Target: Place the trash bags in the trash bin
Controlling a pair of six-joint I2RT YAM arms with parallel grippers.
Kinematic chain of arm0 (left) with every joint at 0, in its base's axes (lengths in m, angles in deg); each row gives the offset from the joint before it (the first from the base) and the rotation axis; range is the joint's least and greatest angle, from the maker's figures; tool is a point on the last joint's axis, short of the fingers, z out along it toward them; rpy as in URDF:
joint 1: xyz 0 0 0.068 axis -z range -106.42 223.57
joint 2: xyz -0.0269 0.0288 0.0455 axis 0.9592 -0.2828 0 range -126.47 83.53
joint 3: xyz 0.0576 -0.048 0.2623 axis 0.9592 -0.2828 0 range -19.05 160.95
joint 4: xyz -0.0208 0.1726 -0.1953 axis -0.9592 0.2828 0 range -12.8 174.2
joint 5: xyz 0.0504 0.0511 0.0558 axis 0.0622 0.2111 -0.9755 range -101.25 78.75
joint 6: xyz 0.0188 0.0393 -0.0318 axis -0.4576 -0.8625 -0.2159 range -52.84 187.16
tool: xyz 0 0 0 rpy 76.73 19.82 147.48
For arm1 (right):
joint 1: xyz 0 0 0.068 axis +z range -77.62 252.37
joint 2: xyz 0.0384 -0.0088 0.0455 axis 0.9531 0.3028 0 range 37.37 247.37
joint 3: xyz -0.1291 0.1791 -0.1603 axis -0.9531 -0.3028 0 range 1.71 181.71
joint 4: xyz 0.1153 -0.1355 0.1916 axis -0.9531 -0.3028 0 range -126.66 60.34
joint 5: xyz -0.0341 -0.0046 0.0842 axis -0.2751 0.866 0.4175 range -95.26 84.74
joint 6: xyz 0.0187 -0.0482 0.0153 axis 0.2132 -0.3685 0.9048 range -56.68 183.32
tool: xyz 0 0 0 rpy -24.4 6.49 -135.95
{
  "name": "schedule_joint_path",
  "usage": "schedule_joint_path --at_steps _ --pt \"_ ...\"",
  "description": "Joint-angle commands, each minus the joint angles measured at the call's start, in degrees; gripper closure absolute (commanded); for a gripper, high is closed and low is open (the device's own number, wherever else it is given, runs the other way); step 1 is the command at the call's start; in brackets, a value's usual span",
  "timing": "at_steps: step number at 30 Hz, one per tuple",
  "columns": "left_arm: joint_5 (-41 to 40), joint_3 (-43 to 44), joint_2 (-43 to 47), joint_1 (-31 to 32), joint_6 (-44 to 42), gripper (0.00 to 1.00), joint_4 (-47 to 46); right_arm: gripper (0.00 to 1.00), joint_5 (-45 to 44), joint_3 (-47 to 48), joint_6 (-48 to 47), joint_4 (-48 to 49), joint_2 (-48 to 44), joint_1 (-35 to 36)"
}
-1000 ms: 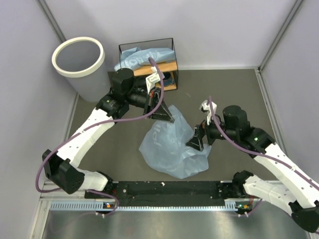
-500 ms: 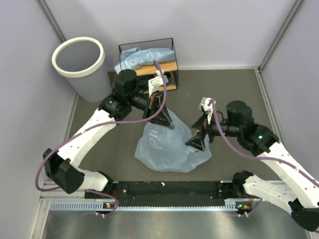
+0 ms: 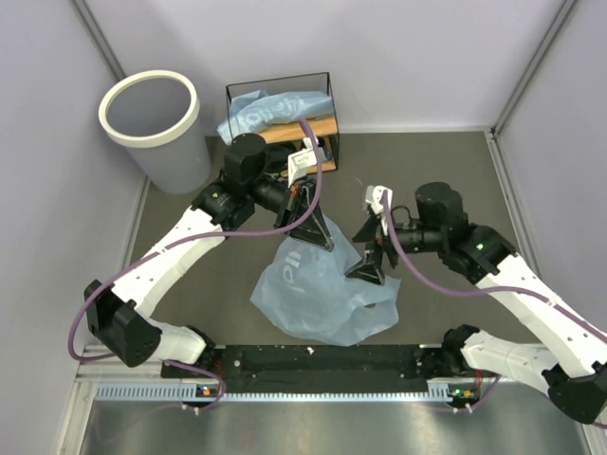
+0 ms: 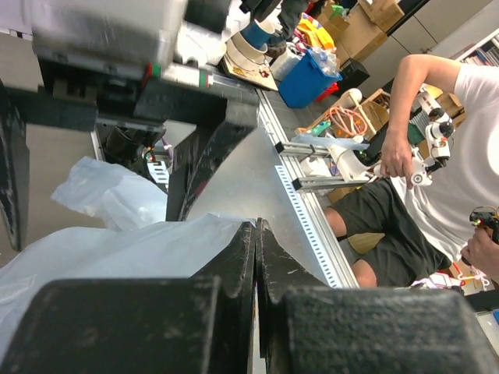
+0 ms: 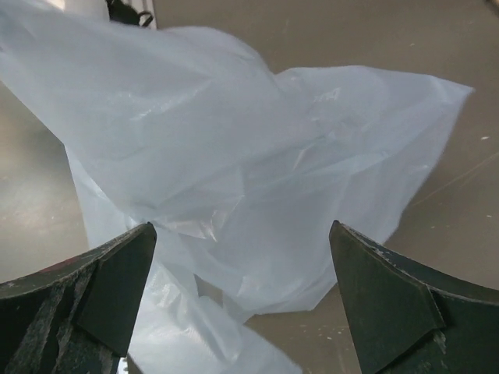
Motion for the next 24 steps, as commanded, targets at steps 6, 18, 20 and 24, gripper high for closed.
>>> schedule_joint_path --at_steps 6,18,20,24 --pt "2.4 2.1 0.6 0.0 1.6 1.0 -4.3 0.65 -2.5 -2.9 -1.6 4.3 -0.9 5.5" --pt "-24.1 17.0 -9.3 -12.8 -18.7 0.44 14.6 1.0 20.0 8.0 29.6 3.4 -4.2 -30.4" --pt "-29.0 20.5 -10.3 -13.7 -21.1 0.26 16.7 1.0 24.3 7.8 38.8 10.3 -2.7 -36.5" --pt "-36.1 21.4 -7.4 -15.9 -23.2 0.11 15.2 1.0 27.3 8.5 55.7 26.0 2.2 -55.2"
